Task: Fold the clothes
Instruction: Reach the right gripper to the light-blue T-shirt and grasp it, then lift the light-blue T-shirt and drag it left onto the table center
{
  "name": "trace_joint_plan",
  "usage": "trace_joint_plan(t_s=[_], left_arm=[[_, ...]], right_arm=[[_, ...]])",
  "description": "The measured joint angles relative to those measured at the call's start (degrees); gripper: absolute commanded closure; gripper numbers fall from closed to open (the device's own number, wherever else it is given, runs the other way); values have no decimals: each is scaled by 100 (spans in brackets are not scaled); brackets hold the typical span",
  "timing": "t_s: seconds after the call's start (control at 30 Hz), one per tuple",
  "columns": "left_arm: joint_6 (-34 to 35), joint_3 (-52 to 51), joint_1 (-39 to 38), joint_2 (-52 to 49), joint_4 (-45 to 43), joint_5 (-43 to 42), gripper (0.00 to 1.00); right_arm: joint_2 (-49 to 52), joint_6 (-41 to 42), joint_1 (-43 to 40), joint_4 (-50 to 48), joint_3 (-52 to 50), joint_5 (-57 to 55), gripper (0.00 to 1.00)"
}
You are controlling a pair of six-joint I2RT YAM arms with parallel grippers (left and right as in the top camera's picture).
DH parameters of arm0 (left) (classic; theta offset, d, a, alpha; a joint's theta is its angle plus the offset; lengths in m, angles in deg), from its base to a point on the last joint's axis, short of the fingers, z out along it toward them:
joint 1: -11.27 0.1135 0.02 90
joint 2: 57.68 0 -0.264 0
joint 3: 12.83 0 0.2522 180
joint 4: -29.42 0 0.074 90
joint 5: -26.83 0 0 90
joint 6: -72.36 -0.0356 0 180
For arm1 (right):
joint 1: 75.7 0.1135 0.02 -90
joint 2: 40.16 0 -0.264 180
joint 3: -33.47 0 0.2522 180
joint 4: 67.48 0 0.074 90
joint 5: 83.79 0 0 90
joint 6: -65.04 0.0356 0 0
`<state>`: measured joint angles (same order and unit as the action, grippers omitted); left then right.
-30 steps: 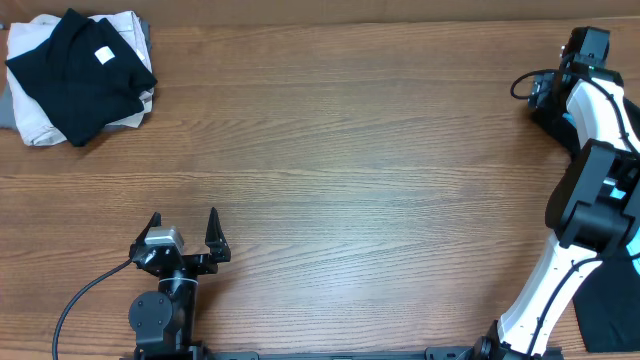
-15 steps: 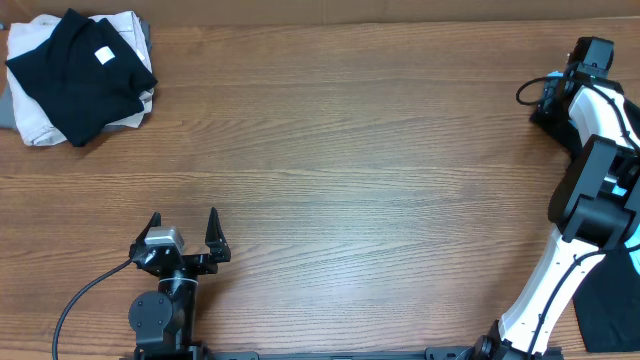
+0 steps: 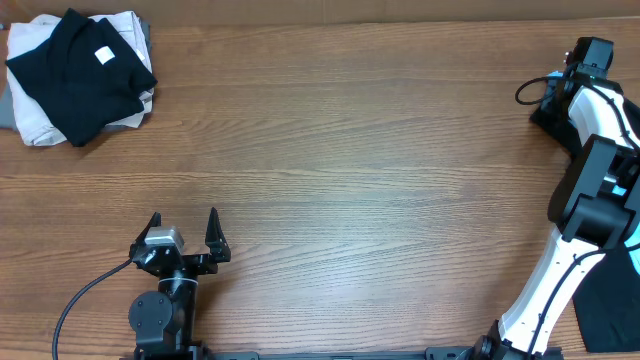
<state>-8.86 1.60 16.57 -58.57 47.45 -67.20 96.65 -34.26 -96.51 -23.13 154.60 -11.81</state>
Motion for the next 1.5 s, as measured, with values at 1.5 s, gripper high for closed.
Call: trace_joint_plan(t_s=[1.5], left_arm=[[0, 0, 0, 2, 0, -2, 0]], right_arm=[[-3985, 1523, 1626, 966, 1296, -710, 96]])
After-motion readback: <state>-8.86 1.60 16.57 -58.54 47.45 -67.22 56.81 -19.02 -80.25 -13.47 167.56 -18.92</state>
